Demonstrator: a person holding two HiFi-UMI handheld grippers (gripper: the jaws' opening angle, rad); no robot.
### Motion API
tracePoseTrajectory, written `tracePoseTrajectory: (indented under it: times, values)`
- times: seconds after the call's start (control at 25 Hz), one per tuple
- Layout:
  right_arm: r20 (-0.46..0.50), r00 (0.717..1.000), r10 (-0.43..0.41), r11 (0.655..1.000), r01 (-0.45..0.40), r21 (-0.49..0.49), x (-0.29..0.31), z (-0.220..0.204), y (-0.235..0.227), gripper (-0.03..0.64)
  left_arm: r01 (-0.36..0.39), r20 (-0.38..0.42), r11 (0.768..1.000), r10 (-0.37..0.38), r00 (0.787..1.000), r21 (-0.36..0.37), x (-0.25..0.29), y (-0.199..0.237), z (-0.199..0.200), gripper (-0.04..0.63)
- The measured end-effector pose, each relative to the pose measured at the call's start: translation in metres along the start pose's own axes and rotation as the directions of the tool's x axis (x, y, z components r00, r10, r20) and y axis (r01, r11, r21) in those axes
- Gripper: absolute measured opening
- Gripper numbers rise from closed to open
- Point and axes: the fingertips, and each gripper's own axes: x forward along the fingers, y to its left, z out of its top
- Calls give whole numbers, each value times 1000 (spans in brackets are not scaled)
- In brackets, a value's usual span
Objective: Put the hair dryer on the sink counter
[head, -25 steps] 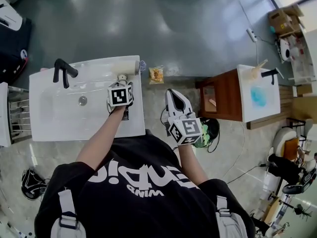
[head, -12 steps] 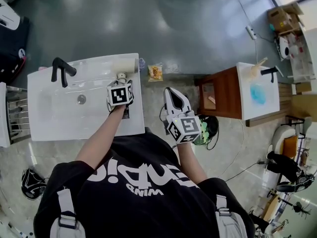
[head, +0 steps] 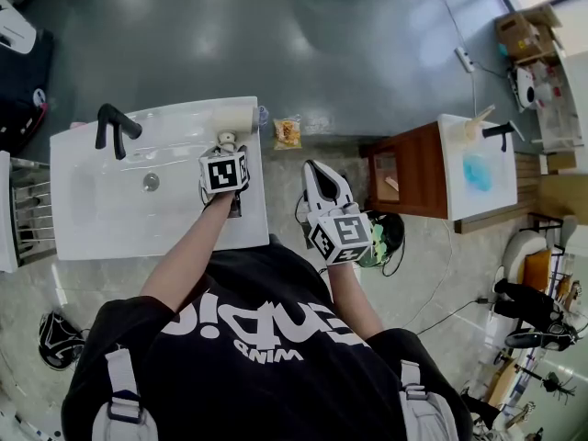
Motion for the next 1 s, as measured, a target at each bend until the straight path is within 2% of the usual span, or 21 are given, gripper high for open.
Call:
tracePoseTrajectory:
  times: [0.32,0.6,1.0]
  values:
    - [1,1000,2,1000,-2,-1,-2,-1,2,18,10,52,1000,-11,999,24,-2,-3,9,289]
    - [4,1000,9,1000,-9,-2,-4,0,7,18,33,54,999,-35,998,40,-8,-7,8,314]
    - [3,1000,26,1000,-26,-5,0,-1,16,18,47,104,997,-53,993,57,-24,-6,12,336]
